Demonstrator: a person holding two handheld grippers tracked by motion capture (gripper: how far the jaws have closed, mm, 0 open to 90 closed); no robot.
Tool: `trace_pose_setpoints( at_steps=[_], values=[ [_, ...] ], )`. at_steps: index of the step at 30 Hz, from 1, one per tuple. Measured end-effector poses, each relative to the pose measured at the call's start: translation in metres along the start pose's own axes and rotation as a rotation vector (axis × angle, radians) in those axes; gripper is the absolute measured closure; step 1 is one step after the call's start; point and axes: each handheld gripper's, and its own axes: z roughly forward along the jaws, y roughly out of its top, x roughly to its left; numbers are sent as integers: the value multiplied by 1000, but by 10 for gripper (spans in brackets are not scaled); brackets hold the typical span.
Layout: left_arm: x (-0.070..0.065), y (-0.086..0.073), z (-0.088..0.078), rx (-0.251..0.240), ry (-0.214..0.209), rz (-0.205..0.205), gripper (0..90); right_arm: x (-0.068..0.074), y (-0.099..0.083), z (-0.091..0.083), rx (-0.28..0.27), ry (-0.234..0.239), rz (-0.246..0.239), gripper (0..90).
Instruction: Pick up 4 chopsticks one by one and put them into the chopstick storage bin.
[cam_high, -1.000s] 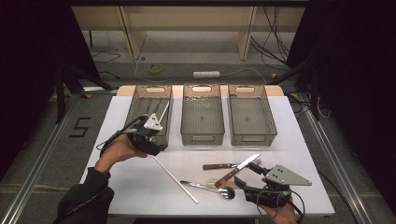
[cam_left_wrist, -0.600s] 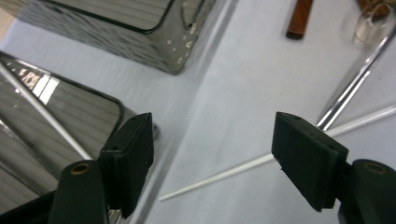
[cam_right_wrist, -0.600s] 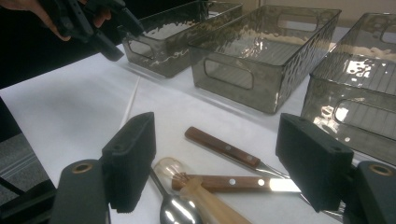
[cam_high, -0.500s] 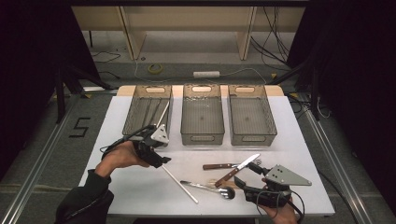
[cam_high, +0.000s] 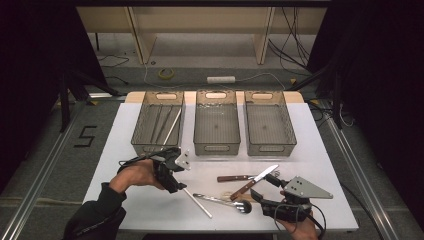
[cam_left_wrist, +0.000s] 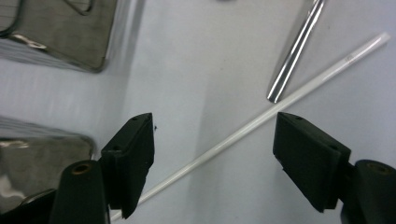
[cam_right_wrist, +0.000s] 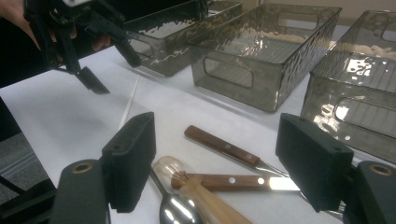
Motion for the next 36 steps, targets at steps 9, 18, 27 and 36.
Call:
trace_pose_setpoints(
  at_steps=[9,18,27,36],
  values=[
    [-3,1,6,46,-44,70,385,0,0,1,6,2,2,298],
    [-6,5,18,92,-82,133,500,0,0,2,7,4,2,298],
    [-11,8,30,123,-125,222,572,0,-1,2,8,4,1,298],
    [-11,13,37,136,-149,269,642,0,-1,2,9,5,1,298]
  ],
)
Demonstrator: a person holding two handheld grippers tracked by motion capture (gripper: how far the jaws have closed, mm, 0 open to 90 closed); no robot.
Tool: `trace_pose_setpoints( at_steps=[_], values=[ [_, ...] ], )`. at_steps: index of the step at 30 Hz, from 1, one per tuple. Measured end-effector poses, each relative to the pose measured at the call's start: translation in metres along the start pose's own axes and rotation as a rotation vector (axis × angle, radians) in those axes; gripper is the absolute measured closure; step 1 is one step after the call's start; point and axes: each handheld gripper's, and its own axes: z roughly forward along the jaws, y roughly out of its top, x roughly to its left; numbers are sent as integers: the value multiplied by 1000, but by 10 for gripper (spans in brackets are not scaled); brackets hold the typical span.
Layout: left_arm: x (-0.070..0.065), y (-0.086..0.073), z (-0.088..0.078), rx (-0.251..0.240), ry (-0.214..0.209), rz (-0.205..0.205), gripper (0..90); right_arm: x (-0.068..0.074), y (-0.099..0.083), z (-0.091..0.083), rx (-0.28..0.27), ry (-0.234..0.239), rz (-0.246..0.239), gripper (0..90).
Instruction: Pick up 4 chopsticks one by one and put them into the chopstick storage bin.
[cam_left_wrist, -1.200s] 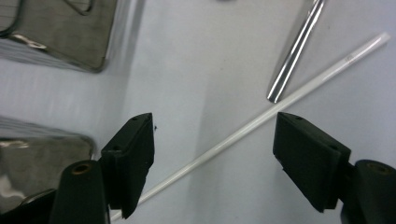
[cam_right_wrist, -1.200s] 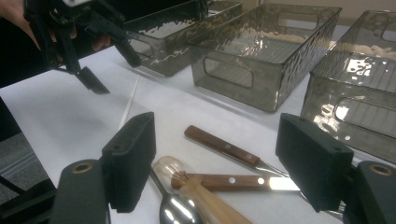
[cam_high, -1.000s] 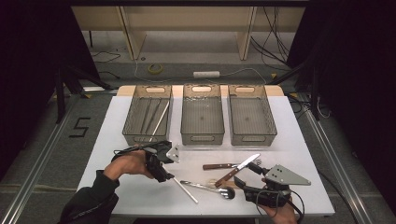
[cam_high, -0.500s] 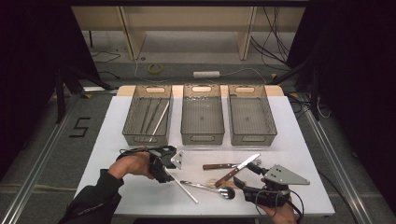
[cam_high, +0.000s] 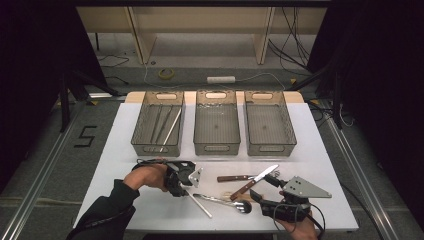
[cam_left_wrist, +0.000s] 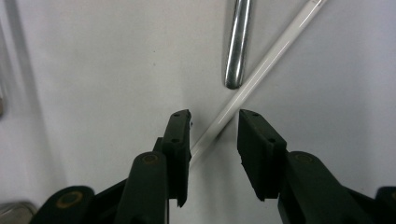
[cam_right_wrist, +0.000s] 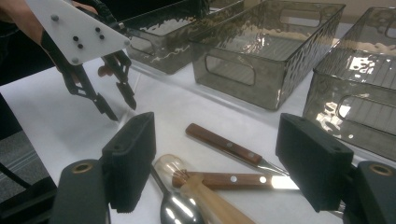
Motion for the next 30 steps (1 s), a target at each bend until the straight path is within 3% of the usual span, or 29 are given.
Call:
trace_pose_setpoints(
  at_steps=[12,20,30],
  values=[
    [1,2,5,36,-26,47,671,0,0,0,3,0,3,298],
    [-3,5,5,67,-29,115,728,0,0,0,7,0,2,298],
    [-7,5,6,59,-34,167,796,0,0,1,9,3,3,298]
  ],
)
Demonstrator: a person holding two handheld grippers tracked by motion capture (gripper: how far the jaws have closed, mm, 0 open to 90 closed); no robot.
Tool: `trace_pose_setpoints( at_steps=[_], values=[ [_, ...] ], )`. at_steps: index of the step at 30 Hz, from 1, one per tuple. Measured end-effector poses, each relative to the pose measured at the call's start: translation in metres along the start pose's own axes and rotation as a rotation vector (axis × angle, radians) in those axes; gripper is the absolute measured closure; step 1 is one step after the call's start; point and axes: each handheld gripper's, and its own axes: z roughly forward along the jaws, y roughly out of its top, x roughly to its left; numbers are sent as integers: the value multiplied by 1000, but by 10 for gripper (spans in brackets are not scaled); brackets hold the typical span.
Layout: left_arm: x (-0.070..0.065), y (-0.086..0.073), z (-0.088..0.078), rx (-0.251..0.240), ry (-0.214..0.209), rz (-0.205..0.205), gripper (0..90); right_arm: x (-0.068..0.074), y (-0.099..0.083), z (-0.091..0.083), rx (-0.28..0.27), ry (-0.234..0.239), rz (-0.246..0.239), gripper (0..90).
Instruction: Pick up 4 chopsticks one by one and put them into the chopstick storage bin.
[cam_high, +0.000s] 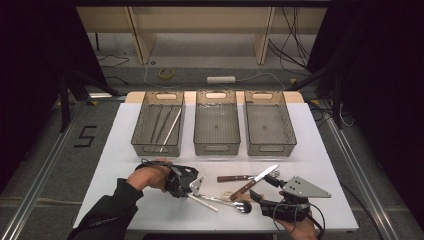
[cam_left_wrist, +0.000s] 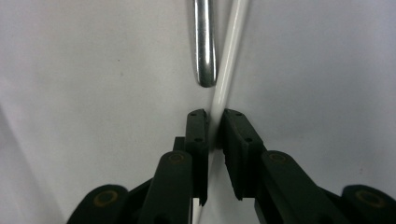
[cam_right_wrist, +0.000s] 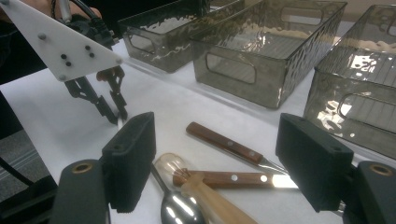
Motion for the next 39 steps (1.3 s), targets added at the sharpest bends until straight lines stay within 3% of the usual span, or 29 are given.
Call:
trace_pose_setpoints(
  at_steps=[8,16,25,31,39],
  values=[
    [-1,1,0,9,2,43,827,0,0,0,2,1,2,298],
    [-2,1,0,11,4,52,839,0,0,1,4,2,3,298],
    [-5,3,-15,1,13,14,841,-1,0,0,-2,-1,1,298],
    [-4,3,-28,-22,47,-85,841,-1,0,-1,-3,-1,0,298],
    [7,-6,-53,-123,131,-322,841,-1,0,0,-2,-2,0,299]
  ],
)
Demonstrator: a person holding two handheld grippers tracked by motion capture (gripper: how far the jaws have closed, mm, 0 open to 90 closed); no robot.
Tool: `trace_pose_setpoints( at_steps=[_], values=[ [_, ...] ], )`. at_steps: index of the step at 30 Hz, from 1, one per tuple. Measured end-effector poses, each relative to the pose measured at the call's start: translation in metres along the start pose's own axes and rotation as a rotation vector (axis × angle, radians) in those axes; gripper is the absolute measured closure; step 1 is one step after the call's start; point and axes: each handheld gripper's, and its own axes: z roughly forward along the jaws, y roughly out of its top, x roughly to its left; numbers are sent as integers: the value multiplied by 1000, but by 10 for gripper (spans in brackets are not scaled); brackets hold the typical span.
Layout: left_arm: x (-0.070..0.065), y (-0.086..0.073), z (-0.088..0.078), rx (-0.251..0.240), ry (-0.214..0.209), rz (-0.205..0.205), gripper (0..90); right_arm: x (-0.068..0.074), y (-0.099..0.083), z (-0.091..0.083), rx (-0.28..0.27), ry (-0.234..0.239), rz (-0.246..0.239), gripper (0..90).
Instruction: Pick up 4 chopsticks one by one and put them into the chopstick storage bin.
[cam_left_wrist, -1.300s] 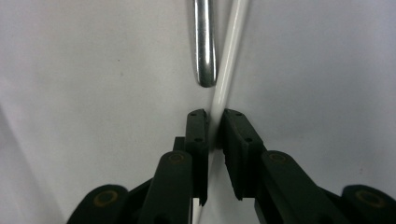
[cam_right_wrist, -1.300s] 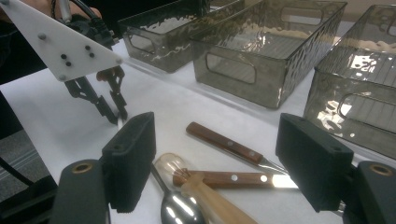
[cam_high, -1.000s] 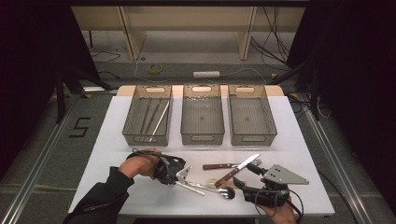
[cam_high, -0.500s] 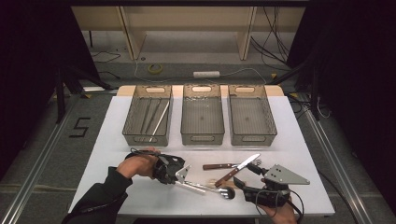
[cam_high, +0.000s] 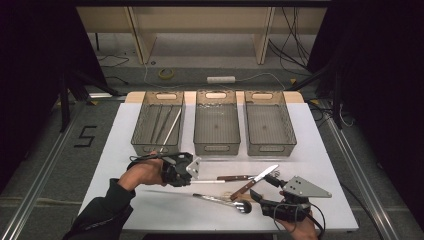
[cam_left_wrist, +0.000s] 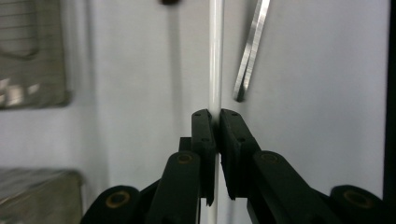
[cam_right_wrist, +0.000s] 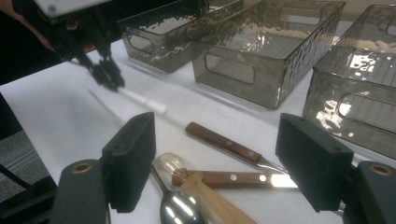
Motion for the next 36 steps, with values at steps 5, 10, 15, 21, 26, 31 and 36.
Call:
trace_pose_setpoints(
  at_steps=[5,10,15,21,26,31,36],
  values=[
    [13,-7,-16,-63,76,-156,841,0,0,0,1,0,0,298],
    [29,-17,-32,-130,145,-308,841,-1,0,0,2,-3,3,298],
    [44,-28,-46,-183,203,-416,841,-1,0,0,3,-3,4,298],
    [65,-46,-65,-240,246,-539,841,-1,0,0,3,-3,7,298],
    [84,-57,-83,-280,296,-620,841,-1,0,0,4,-3,8,298],
    [100,-65,-98,-311,339,-672,841,-1,0,0,2,-2,10,298],
    [111,-70,-104,-338,369,-703,841,-1,0,0,4,-2,9,298]
  ],
)
